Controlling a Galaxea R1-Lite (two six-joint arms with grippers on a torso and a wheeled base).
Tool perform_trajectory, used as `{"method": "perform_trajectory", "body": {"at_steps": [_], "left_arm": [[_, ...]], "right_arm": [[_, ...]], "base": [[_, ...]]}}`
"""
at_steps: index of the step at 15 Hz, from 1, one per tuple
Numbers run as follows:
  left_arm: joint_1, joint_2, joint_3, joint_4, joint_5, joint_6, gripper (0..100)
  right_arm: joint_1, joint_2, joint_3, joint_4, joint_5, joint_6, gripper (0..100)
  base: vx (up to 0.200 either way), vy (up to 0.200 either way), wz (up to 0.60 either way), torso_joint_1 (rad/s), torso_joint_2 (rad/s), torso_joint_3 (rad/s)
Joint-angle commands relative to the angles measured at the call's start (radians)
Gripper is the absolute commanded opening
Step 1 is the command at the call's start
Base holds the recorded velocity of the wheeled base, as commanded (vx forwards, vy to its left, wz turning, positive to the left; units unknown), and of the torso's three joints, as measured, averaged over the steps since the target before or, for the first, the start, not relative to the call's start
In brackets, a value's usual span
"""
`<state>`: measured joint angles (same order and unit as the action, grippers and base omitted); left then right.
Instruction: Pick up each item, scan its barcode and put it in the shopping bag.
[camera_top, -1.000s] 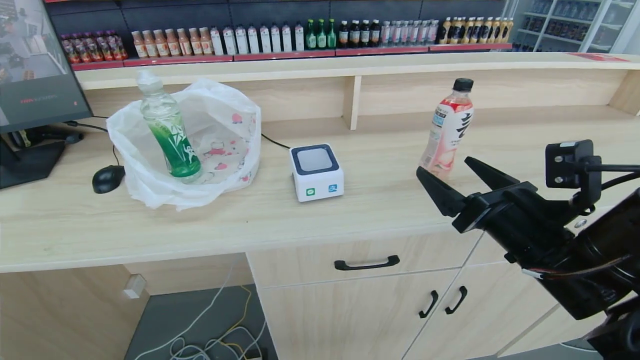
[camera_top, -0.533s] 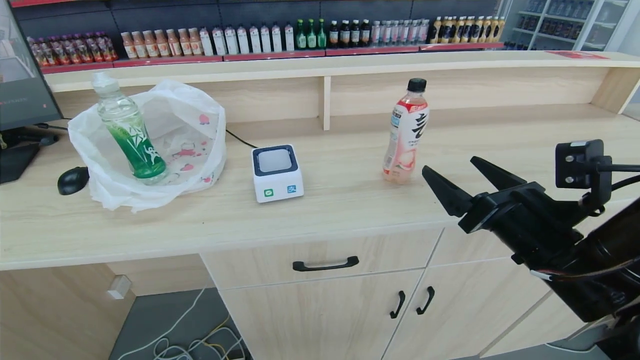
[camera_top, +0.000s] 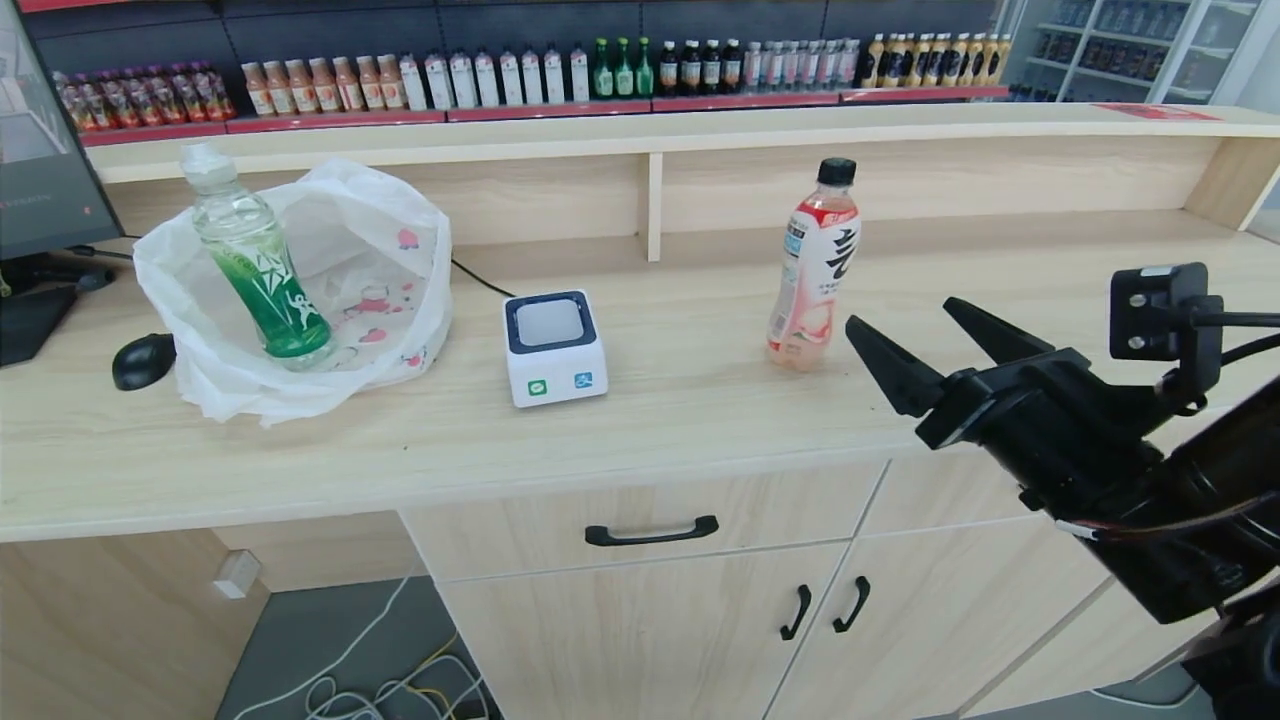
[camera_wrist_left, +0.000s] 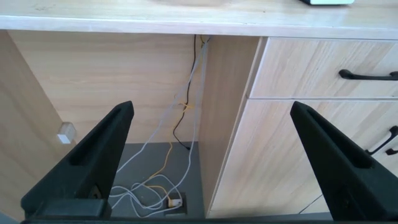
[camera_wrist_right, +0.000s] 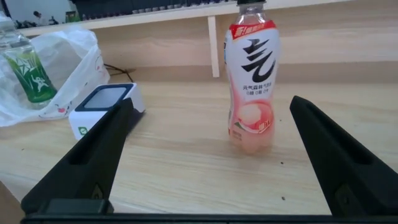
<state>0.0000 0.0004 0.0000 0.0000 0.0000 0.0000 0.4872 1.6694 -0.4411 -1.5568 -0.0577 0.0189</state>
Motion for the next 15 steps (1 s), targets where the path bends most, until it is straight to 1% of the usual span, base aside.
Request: {"method": "perform_trajectory", "body": {"at_steps": [1,3,5,8,10,15], "left_arm": [[0.000,0.000,0.000,0.000,0.000,0.000,100],[0.000,0.000,0.000,0.000,0.000,0.000,100],[0.000,0.000,0.000,0.000,0.000,0.000,100],[0.000,0.000,0.000,0.000,0.000,0.000,100],[0.000,0.000,0.000,0.000,0.000,0.000,100],[0.000,0.000,0.000,0.000,0.000,0.000,100]], "right_arm": [[-0.016,0.021,-0.076,0.072,0.002,-0.002,100],[-0.045,0.012,-0.157,0.222,0.006,-0.002,100],[-0.061,0.012,-0.278,0.391,0.015,-0.002,100],[-0.087,0.020,-0.430,0.586,0.016,-0.004,100],[-0.101,0.038,-0.473,0.633,0.015,-0.013,100],[-0.119,0.127,-0.545,0.633,0.019,-0.040,100]], "base": [[0.000,0.000,0.00,0.000,0.00,0.000],[0.000,0.000,0.00,0.000,0.00,0.000],[0.000,0.000,0.00,0.000,0.00,0.000],[0.000,0.000,0.00,0.000,0.00,0.000],[0.000,0.000,0.00,0.000,0.00,0.000],[0.000,0.000,0.00,0.000,0.00,0.000]]}}
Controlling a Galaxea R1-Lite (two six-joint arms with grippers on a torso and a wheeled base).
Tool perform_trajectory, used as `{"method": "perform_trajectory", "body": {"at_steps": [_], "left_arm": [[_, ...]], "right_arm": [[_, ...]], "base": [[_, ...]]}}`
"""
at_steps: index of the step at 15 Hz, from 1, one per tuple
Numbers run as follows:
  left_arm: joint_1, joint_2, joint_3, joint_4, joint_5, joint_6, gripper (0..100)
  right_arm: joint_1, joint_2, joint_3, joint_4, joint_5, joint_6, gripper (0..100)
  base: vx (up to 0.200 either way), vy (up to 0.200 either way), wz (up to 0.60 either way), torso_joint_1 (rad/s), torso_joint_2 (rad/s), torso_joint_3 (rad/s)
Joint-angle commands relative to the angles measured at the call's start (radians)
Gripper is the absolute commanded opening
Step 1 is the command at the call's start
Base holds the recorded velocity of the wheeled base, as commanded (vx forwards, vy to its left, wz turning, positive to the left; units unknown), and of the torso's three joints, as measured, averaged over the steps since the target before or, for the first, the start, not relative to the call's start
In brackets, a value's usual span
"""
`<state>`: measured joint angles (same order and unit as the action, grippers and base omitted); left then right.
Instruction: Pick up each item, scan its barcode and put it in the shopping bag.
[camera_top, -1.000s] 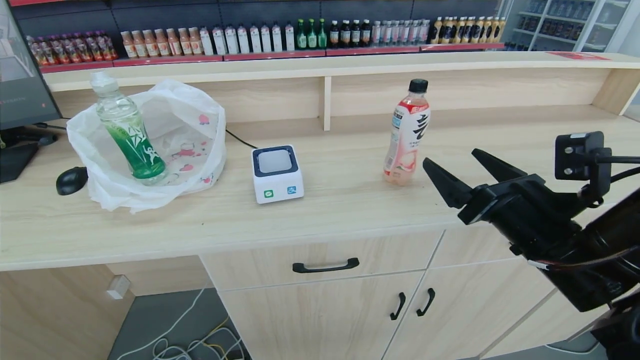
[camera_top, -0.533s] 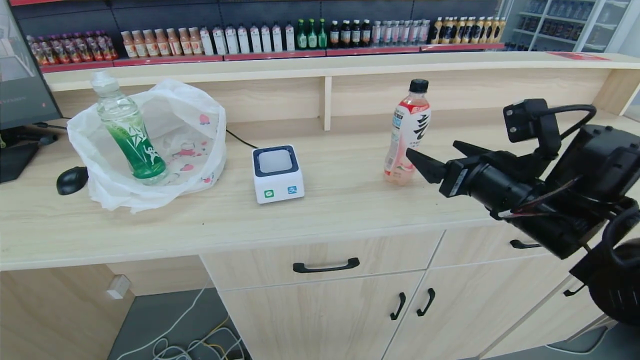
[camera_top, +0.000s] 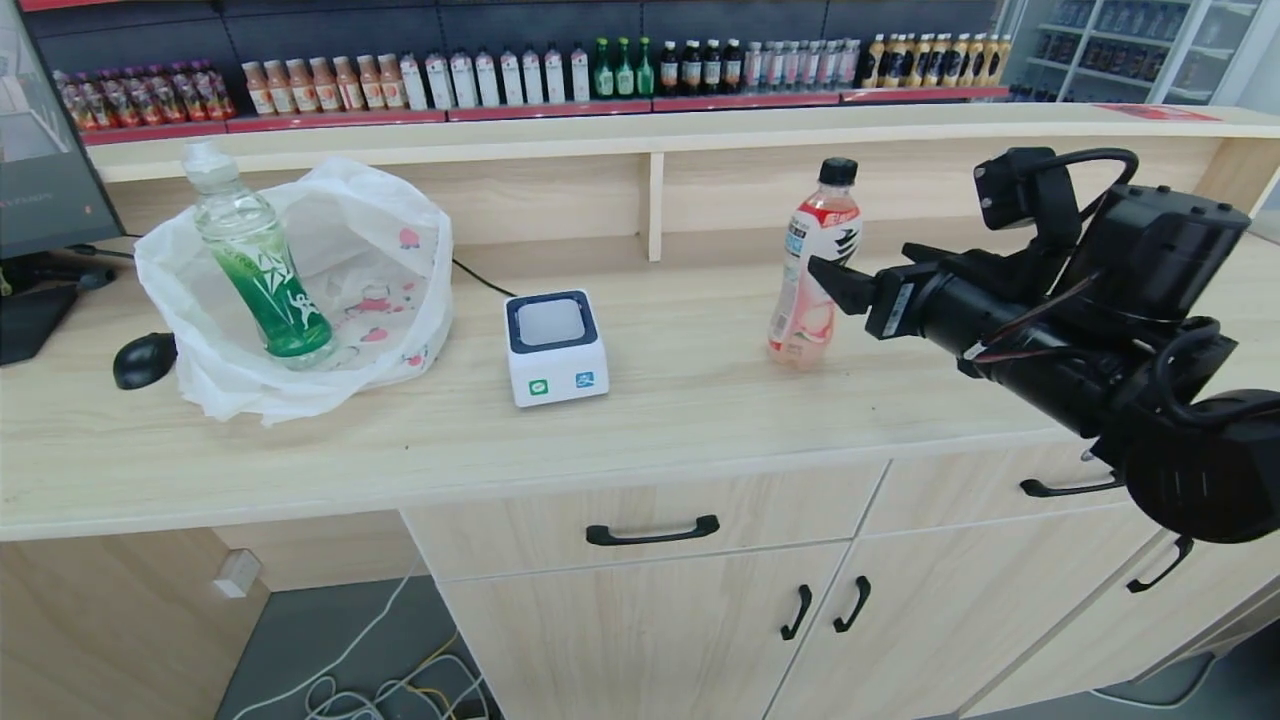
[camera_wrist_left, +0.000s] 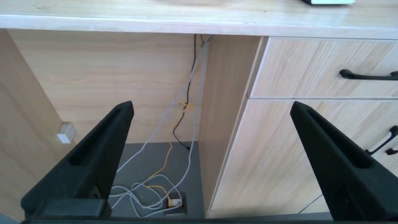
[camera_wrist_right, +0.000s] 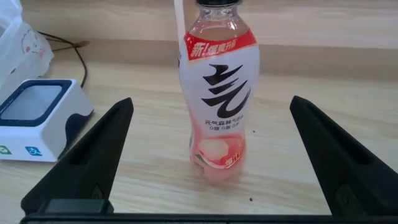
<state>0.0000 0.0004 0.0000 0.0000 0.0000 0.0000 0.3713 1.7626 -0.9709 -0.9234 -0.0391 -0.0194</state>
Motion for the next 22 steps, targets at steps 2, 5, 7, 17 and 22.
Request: {"method": "perform_trajectory", "body": {"at_steps": [2,5,7,17,22], "left_arm": [[0.000,0.000,0.000,0.000,0.000,0.000,100],[0.000,0.000,0.000,0.000,0.000,0.000,100],[0.000,0.000,0.000,0.000,0.000,0.000,100],[0.000,0.000,0.000,0.000,0.000,0.000,100],[0.000,0.000,0.000,0.000,0.000,0.000,100]], "right_arm": [[-0.006,0.063,-0.037,0.000,0.001,-0.002,100],[-0.006,0.086,-0.051,-0.002,0.005,-0.002,100],[-0.017,0.100,-0.051,-0.003,0.048,-0.010,100],[-0.049,0.187,-0.138,-0.005,0.081,-0.042,100],[-0.055,0.227,-0.178,-0.006,0.077,-0.044,100]], "base": [[0.000,0.000,0.00,0.000,0.00,0.000],[0.000,0.000,0.00,0.000,0.00,0.000],[0.000,0.000,0.00,0.000,0.00,0.000],[0.000,0.000,0.00,0.000,0.00,0.000],[0.000,0.000,0.00,0.000,0.00,0.000]]}}
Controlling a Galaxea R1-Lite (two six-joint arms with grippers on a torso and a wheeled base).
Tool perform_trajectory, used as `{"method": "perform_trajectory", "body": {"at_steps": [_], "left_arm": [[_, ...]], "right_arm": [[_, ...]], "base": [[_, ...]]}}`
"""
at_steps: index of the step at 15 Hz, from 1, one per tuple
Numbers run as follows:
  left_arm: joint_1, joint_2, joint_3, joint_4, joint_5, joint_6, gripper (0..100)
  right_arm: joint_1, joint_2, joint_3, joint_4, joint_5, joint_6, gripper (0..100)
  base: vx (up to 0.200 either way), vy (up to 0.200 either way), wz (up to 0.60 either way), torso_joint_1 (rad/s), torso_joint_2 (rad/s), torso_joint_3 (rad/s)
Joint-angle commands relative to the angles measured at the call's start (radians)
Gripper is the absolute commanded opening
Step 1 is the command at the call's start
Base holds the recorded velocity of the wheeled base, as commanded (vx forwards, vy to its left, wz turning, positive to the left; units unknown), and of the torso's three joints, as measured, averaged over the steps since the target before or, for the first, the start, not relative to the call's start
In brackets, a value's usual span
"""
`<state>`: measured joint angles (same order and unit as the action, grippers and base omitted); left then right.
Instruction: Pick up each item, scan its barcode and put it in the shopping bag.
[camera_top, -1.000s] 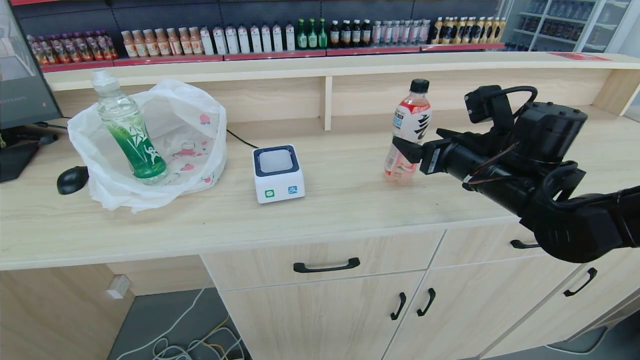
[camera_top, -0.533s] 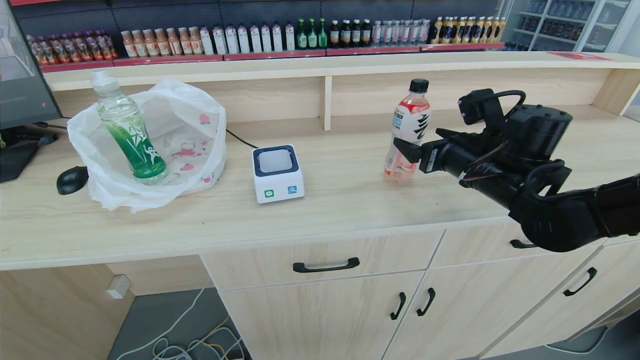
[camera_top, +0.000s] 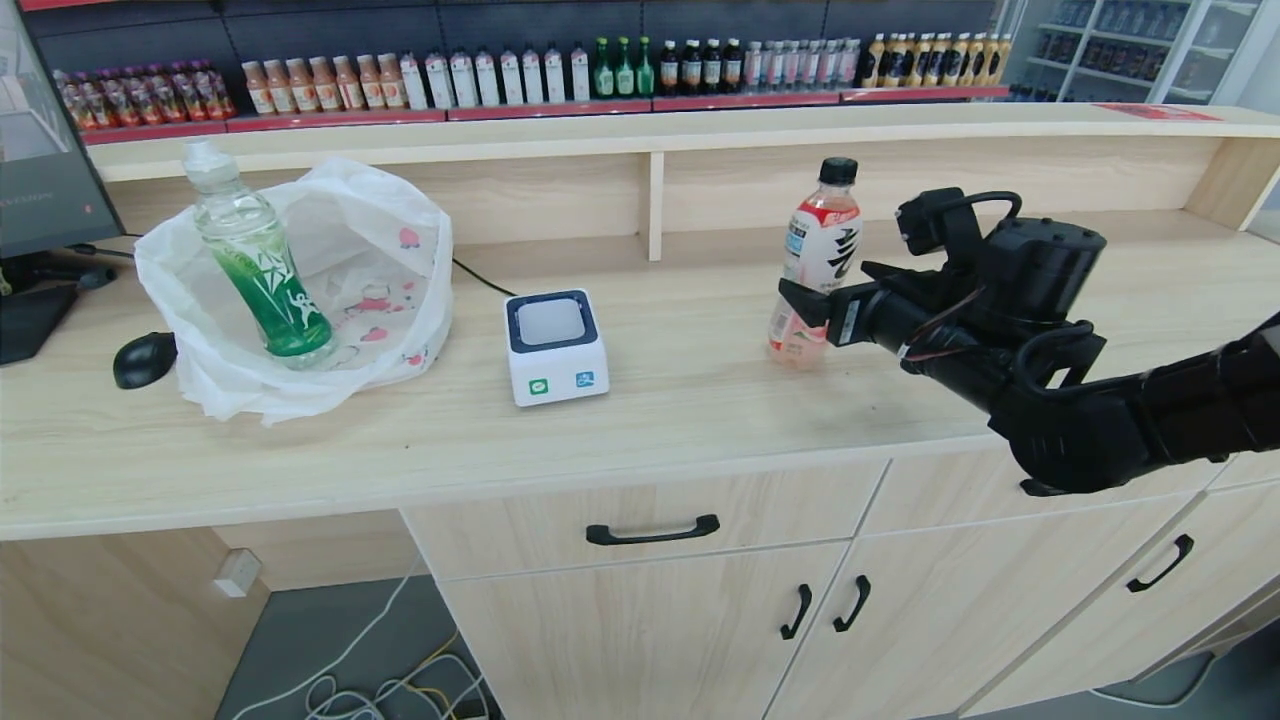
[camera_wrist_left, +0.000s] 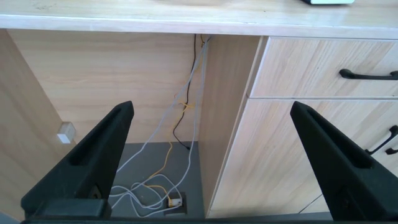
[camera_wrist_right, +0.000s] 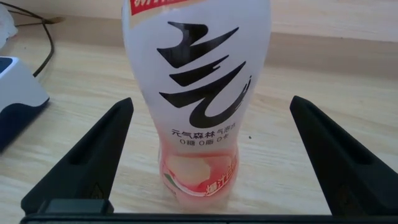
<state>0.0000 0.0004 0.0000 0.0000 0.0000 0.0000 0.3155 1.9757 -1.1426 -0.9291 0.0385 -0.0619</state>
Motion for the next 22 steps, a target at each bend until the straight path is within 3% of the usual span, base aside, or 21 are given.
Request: {"method": "perform_trajectory", "body": {"at_steps": [1,22], "left_arm": [[0.000,0.000,0.000,0.000,0.000,0.000,100],[0.000,0.000,0.000,0.000,0.000,0.000,100]], "right_arm": [[0.000,0.023,-0.019,0.000,0.001,-0.001,100],[0.002,0.146,-0.183,-0.040,-0.035,-0.003,100]], "base": [[0.000,0.000,0.00,0.000,0.00,0.000],[0.000,0.000,0.00,0.000,0.00,0.000]]}}
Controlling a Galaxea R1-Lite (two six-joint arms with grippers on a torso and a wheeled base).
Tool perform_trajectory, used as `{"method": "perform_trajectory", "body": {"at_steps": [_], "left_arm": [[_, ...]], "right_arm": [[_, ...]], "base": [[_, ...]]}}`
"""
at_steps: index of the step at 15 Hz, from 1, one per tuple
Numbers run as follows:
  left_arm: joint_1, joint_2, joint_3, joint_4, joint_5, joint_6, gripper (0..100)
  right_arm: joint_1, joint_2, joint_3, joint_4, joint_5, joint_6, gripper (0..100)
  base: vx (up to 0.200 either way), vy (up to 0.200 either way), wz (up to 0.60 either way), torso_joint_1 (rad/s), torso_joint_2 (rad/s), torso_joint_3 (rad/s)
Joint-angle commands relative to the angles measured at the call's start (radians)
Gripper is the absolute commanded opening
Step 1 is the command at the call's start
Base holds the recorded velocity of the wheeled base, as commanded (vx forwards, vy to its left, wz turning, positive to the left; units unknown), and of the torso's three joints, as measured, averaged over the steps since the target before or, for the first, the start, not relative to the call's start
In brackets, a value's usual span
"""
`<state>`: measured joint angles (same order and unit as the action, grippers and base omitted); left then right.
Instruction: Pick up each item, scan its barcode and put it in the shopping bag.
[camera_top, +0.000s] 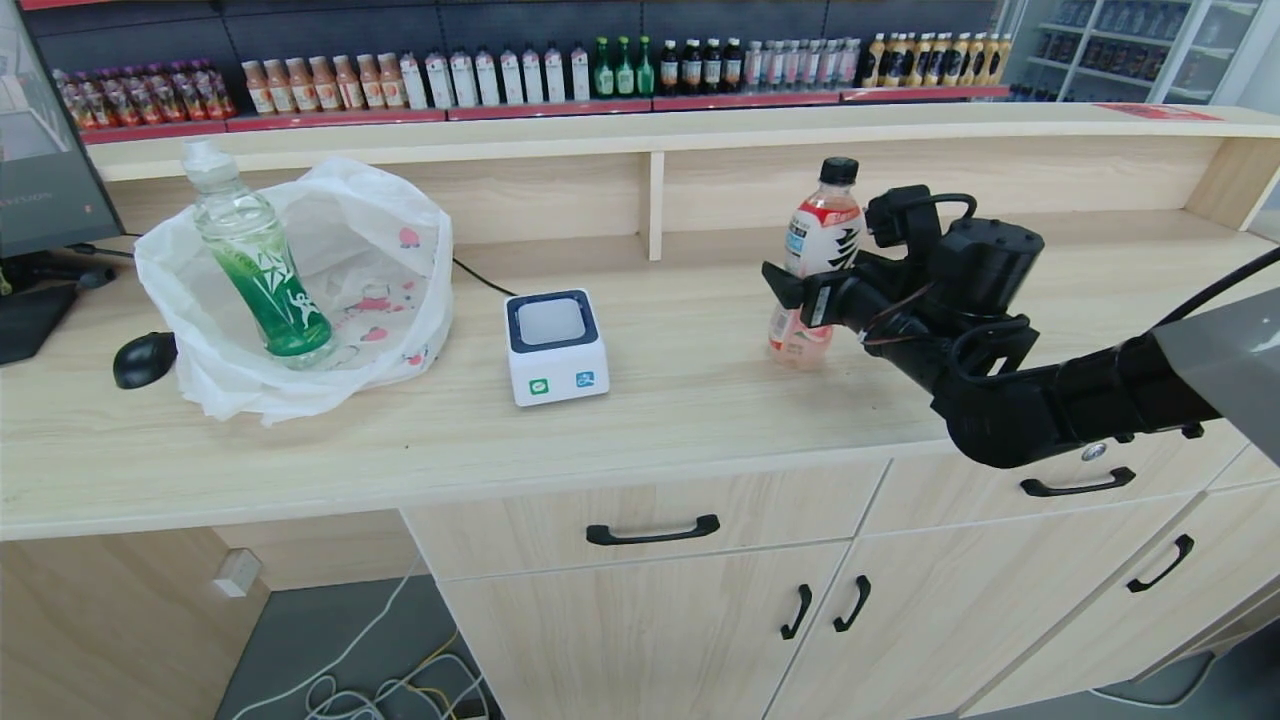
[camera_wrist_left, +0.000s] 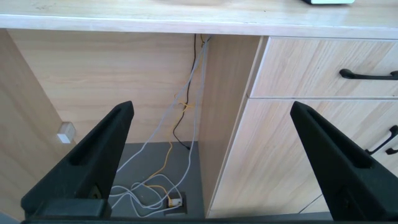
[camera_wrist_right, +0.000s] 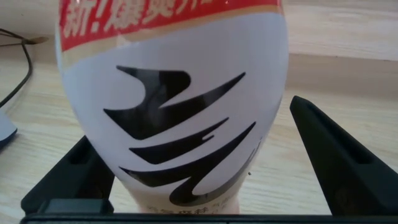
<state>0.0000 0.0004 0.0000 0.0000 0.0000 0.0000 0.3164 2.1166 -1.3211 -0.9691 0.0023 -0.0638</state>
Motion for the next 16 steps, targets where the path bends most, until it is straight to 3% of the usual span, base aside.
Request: {"method": "perform_trajectory", "body": {"at_steps": [1,2,16], "left_arm": [[0.000,0.000,0.000,0.000,0.000,0.000,100],[0.000,0.000,0.000,0.000,0.000,0.000,100],[0.000,0.000,0.000,0.000,0.000,0.000,100]], "right_arm": [[0.001,0.005,-0.004,0.000,0.001,-0.001,100],[0.001,0.005,-0.004,0.000,0.001,-0.002,0],[0.006,-0.049,-0.007,-0.002,0.002,-0.005,0]], "base": [[0.000,0.000,0.00,0.000,0.00,0.000],[0.000,0.000,0.00,0.000,0.00,0.000],[0.000,0.000,0.00,0.000,0.00,0.000]]}}
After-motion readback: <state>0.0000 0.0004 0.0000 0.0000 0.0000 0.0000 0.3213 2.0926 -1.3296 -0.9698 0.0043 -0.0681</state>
